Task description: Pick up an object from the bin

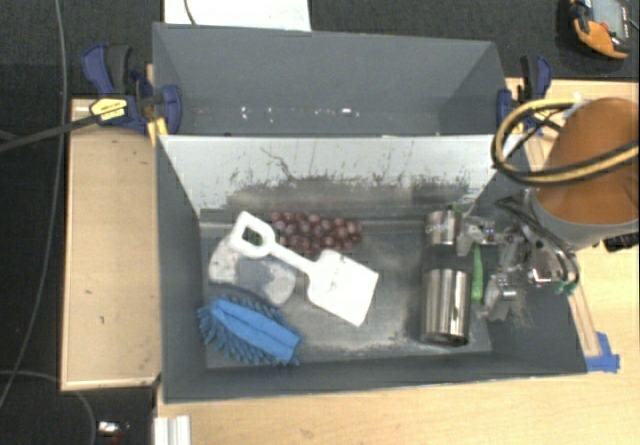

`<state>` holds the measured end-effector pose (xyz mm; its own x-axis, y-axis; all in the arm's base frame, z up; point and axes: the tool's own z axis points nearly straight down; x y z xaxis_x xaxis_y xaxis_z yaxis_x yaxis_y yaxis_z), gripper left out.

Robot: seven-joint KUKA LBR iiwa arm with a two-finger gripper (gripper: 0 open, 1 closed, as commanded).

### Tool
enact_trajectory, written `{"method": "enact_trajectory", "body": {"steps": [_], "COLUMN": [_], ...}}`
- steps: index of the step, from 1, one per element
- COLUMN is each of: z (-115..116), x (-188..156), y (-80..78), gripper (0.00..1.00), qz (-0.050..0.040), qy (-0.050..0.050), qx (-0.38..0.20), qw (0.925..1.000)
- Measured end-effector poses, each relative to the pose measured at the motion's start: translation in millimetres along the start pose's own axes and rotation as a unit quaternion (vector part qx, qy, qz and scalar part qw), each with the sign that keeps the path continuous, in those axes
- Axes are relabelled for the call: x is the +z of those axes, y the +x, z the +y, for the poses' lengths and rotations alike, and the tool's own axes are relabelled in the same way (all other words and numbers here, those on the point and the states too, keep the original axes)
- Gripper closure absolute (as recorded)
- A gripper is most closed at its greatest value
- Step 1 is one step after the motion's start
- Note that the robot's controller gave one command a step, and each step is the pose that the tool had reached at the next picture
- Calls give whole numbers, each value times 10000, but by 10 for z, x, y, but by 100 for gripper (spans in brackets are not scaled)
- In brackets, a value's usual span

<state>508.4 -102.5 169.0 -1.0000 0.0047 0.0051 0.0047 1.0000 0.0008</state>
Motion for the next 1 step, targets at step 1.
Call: {"method": "enact_trajectory", "body": {"steps": [1], "z": [5], "x": [-40], "y": [-19], "gripper": [0], "qz": [-39], "qy": [6], "qx": [-31], "qw": [10000]}}
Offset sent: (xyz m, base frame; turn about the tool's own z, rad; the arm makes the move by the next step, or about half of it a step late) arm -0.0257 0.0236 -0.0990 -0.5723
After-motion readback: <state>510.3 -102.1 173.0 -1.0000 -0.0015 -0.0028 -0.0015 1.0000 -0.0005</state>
